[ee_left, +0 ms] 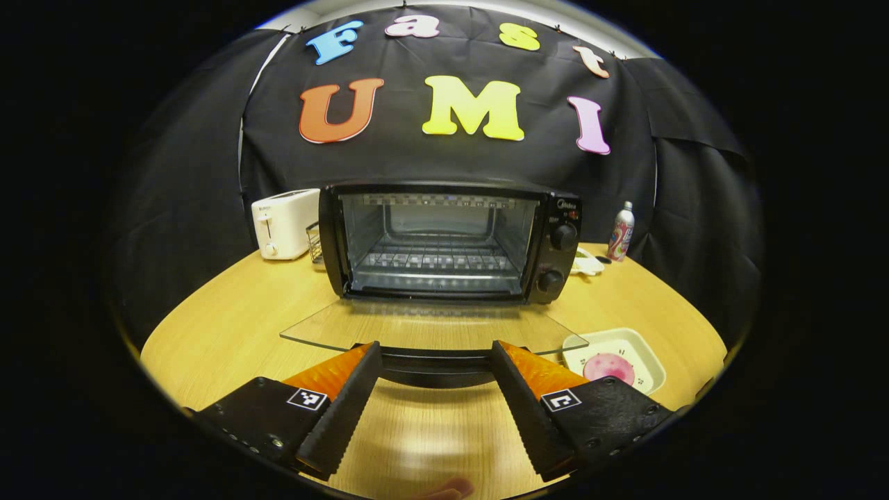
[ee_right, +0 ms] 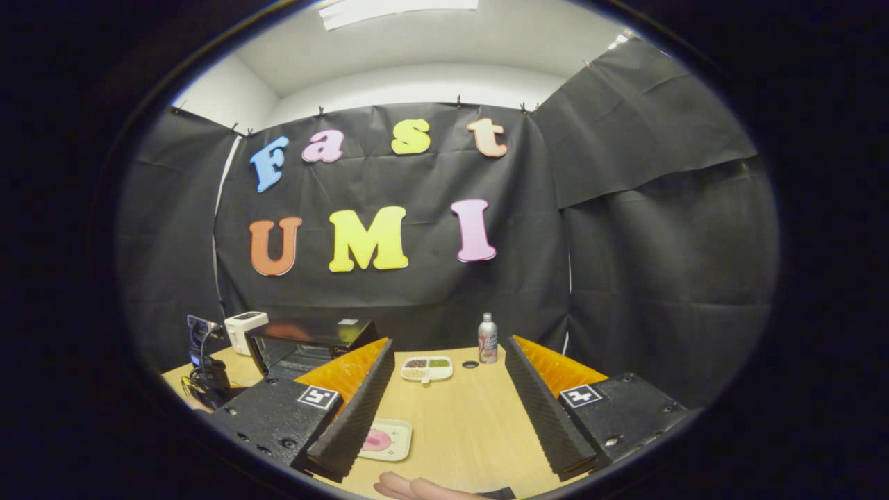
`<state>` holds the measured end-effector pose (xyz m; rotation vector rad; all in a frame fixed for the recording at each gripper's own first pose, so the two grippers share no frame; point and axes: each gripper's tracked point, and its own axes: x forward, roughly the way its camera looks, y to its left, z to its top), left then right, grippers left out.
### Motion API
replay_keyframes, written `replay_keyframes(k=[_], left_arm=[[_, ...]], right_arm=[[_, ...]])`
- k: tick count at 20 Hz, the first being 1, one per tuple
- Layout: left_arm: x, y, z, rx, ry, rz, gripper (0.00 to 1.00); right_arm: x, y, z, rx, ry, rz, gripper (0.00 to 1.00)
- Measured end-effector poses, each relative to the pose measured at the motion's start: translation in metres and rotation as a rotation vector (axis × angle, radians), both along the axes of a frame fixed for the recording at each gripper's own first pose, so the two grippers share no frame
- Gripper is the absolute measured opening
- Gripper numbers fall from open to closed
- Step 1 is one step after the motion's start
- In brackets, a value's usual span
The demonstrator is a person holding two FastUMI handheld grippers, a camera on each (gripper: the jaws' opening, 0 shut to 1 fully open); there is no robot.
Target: Open the electric oven with the left hand, put the food in, and close the electric oven.
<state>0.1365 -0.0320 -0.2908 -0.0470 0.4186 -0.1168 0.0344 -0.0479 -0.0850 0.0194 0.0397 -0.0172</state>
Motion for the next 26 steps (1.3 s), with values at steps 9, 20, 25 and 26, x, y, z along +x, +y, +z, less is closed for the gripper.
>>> replay_keyframes(k=[9,20,25,26], left_arm=[[-0.010,0.000,-0.031,0.008,0.052,-0.002,0.95],[-0.016,0.001,0.004,-0.048,-0.021,0.022,0.96],[-0.033,0.008,0.077,-0.047,-0.151,0.043,0.95],[-0.037,0.010,0.090,-0.053,-0.172,0.054,0.95]], right_arm=[[0.007,0.003,-0.019,0.013,0.053,0.025,0.96],[0.036,0.019,-0.053,-0.036,0.175,0.059,0.96],[0.066,0.039,-0.092,-0.058,0.340,0.154,0.96],[0.072,0.041,-0.103,-0.062,0.387,0.167,0.97]])
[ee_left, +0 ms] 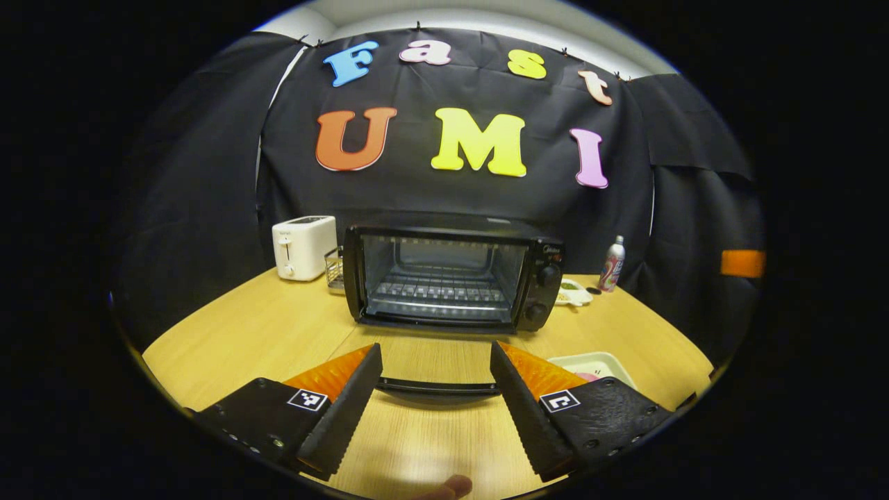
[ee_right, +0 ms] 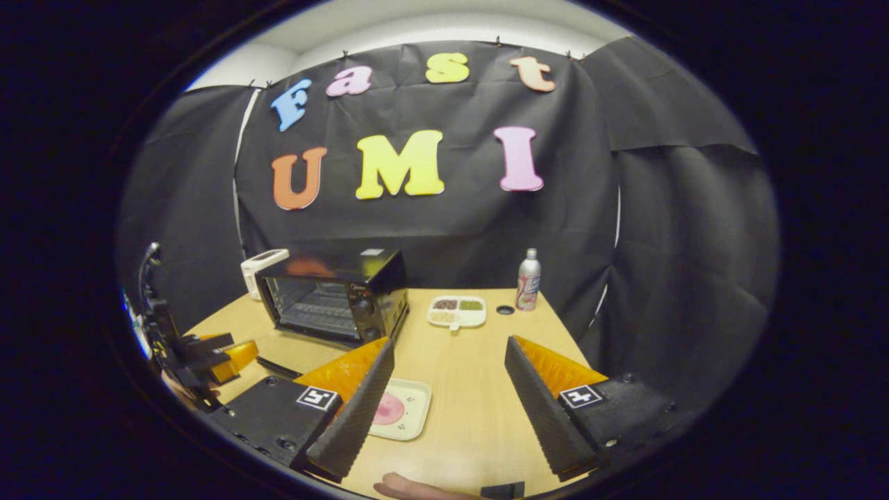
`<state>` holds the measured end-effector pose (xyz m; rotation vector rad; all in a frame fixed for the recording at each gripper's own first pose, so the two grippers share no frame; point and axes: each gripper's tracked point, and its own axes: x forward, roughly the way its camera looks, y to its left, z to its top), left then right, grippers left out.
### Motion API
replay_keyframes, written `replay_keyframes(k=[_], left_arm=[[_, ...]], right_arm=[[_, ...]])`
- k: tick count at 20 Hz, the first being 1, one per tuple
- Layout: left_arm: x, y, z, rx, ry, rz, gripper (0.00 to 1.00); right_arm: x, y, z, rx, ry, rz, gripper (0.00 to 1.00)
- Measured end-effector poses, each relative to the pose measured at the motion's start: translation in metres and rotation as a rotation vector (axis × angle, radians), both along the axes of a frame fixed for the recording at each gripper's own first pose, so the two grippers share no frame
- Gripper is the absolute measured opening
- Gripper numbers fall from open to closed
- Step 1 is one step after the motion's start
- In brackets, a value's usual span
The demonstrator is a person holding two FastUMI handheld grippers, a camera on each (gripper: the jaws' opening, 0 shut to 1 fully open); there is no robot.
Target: Open the electric oven with the left hand, put the food in, and close the electric oven.
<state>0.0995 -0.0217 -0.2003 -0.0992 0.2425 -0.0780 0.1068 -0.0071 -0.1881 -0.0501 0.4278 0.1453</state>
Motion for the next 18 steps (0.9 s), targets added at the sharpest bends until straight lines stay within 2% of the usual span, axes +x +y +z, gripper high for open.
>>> replay_keyframes(k=[2,3,5,8,9,11,13,16,18], left_arm=[[-0.010,0.003,0.027,-0.016,-0.038,0.022,0.95],[-0.016,0.003,0.039,-0.028,-0.051,0.024,0.95],[-0.025,0.007,0.059,-0.041,-0.080,0.039,0.95],[-0.035,0.019,0.077,-0.027,-0.114,0.078,0.95],[-0.041,0.017,0.084,-0.025,-0.122,0.071,0.95],[-0.050,0.008,0.095,-0.037,-0.148,0.029,0.95],[-0.057,0.007,0.105,-0.033,-0.171,0.025,0.95],[-0.067,0.007,0.112,0.020,-0.191,0.019,0.95],[-0.077,-0.002,0.122,0.009,-0.223,-0.015,0.95]], right_arm=[[0.010,0.005,-0.024,-0.002,0.095,0.025,0.96],[0.018,0.004,-0.035,0.004,0.142,0.022,1.00],[0.032,0.003,-0.059,0.019,0.252,0.006,0.96],[0.039,0.010,-0.097,0.080,0.448,0.019,0.99],[0.040,0.010,-0.111,0.090,0.503,0.015,0.92],[0.042,0.012,-0.134,0.113,0.612,0.005,0.90],[0.042,0.018,-0.158,0.146,0.720,0.003,0.87],[0.045,0.020,-0.186,0.183,0.820,-0.021,0.77],[0.045,0.019,-0.199,0.202,0.876,-0.038,0.67]])
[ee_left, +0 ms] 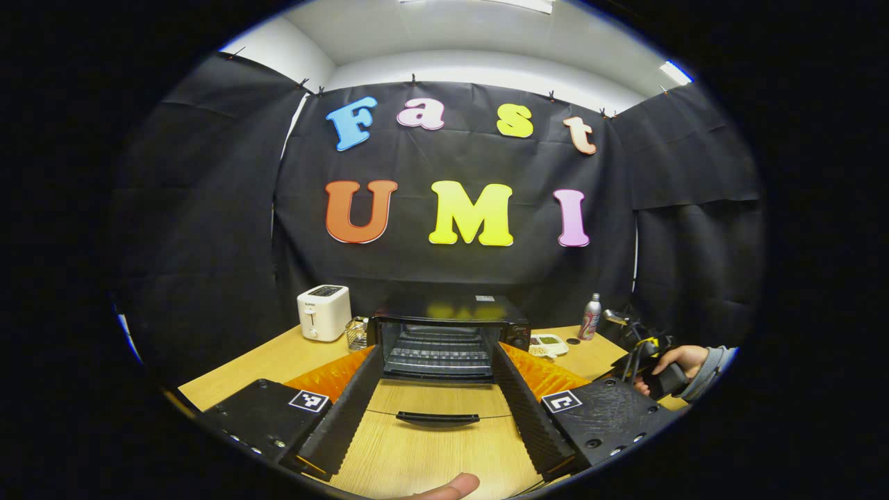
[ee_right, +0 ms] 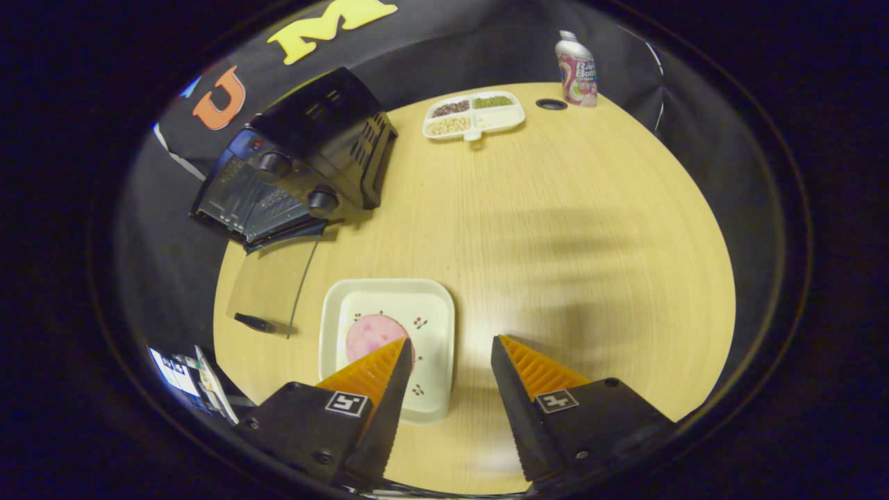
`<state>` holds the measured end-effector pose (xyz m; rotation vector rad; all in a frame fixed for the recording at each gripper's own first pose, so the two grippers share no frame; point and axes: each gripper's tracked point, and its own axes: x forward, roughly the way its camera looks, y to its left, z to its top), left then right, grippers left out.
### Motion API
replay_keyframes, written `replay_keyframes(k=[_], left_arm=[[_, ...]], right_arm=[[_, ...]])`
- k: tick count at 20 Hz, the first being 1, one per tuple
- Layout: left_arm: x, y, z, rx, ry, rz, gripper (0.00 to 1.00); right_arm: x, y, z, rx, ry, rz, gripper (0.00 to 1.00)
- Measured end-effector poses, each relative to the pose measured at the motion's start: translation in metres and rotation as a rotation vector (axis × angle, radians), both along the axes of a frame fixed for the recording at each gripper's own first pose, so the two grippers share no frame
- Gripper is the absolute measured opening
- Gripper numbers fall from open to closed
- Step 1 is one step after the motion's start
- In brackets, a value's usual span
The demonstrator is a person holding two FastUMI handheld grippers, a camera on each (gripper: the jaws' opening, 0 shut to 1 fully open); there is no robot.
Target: Open the electric oven with the left hand, put the food in, and close the electric oven.
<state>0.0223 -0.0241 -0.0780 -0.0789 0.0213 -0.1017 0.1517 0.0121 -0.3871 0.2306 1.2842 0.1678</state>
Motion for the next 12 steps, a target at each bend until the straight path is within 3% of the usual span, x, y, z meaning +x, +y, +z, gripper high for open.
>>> replay_keyframes(k=[1,2,3,5,7,9,12], left_arm=[[-0.003,0.000,0.006,-0.006,-0.018,-0.006,0.95],[-0.005,0.001,0.008,-0.007,-0.025,-0.009,0.95],[-0.007,0.001,0.010,-0.003,-0.030,-0.006,0.95],[-0.011,0.002,0.019,0.018,-0.060,-0.002,0.95],[-0.016,-0.004,0.027,0.040,-0.099,-0.011,0.95],[-0.020,-0.007,0.028,0.051,-0.110,-0.013,0.95],[-0.021,-0.010,0.029,0.037,-0.100,-0.023,0.95]], right_arm=[[-0.001,0.001,-0.003,0.011,0.024,0.001,0.60],[-0.002,0.004,-0.004,0.028,0.040,0.002,0.61],[-0.001,0.007,-0.007,0.040,0.054,0.003,0.38],[-0.004,0.006,-0.014,0.045,0.114,0.001,0.10],[-0.005,0.012,-0.018,0.091,0.161,-0.002,0.00],[-0.006,0.008,-0.016,0.116,0.179,0.043,0.01],[-0.004,0.010,-0.015,0.208,0.236,0.001,0.04]])
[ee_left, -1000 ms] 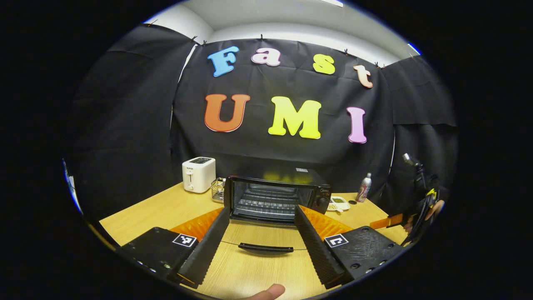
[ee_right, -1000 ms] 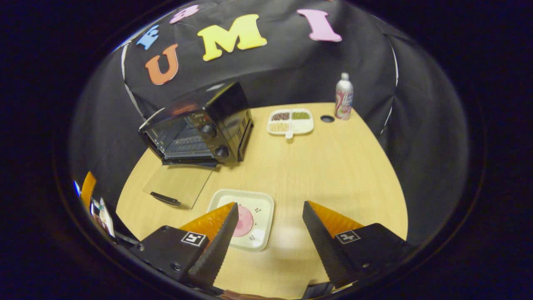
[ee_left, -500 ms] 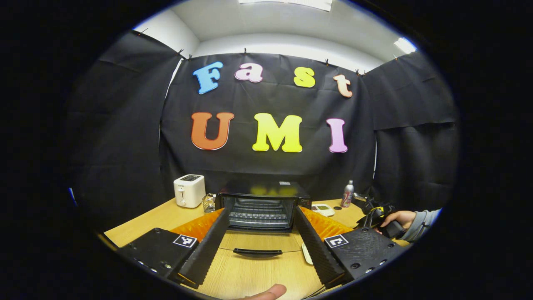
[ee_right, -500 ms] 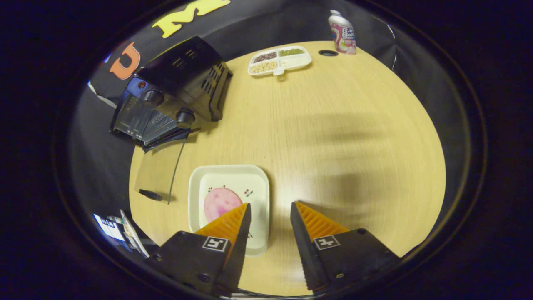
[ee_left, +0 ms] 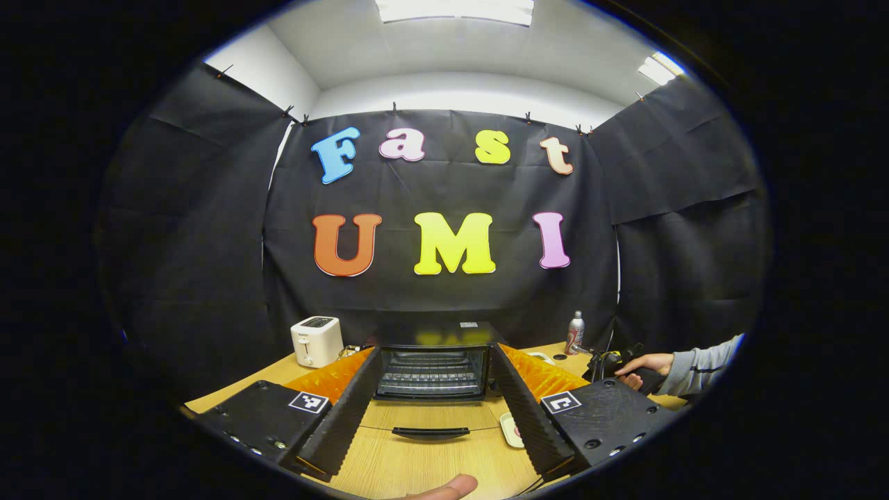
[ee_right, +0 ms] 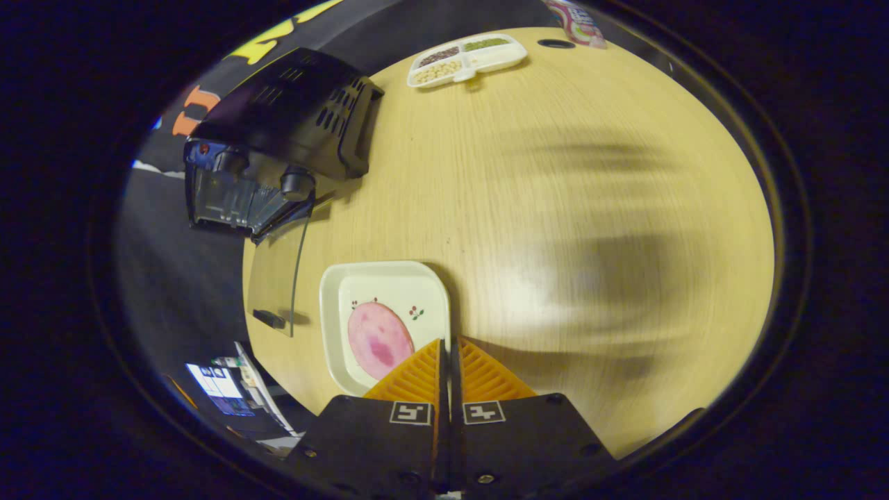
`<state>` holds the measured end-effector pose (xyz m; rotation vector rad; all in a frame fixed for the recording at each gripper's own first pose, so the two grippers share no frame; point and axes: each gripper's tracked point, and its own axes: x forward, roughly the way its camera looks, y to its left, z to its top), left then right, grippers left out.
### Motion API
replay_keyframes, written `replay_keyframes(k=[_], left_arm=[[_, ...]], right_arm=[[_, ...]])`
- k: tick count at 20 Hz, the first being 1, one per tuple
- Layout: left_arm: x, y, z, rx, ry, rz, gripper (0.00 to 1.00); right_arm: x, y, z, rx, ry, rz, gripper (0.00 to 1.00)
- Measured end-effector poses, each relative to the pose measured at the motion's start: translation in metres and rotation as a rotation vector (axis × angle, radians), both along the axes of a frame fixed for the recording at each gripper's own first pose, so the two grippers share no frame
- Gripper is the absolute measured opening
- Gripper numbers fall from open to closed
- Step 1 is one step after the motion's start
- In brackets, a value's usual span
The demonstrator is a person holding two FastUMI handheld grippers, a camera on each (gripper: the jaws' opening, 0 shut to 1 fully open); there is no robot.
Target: Open the electric oven with the left hand, put the food in, and close the electric oven.
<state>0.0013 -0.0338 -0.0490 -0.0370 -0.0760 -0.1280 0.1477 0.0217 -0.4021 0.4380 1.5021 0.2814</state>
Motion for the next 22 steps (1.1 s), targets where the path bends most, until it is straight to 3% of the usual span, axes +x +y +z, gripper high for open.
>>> replay_keyframes(k=[8,16,17,18,22], left_arm=[[-0.006,0.010,0.003,0.010,0.006,0.020,0.95],[-0.028,0.034,-0.003,0.005,0.027,0.055,0.95],[-0.031,0.037,-0.002,0.003,0.023,0.058,0.84],[-0.034,0.042,-0.002,0.004,0.021,0.064,0.95],[-0.041,0.064,-0.011,0.012,0.056,0.104,0.95]], right_arm=[[-0.012,-0.001,0.007,0.154,0.022,-0.116,0.02],[-0.031,0.002,0.050,0.172,-0.069,-0.128,0.04],[-0.034,0.005,0.057,0.169,-0.079,-0.125,0.02],[-0.037,0.010,0.065,0.166,-0.087,-0.122,0.02],[-0.047,0.038,0.086,0.166,-0.102,-0.089,0.04]])
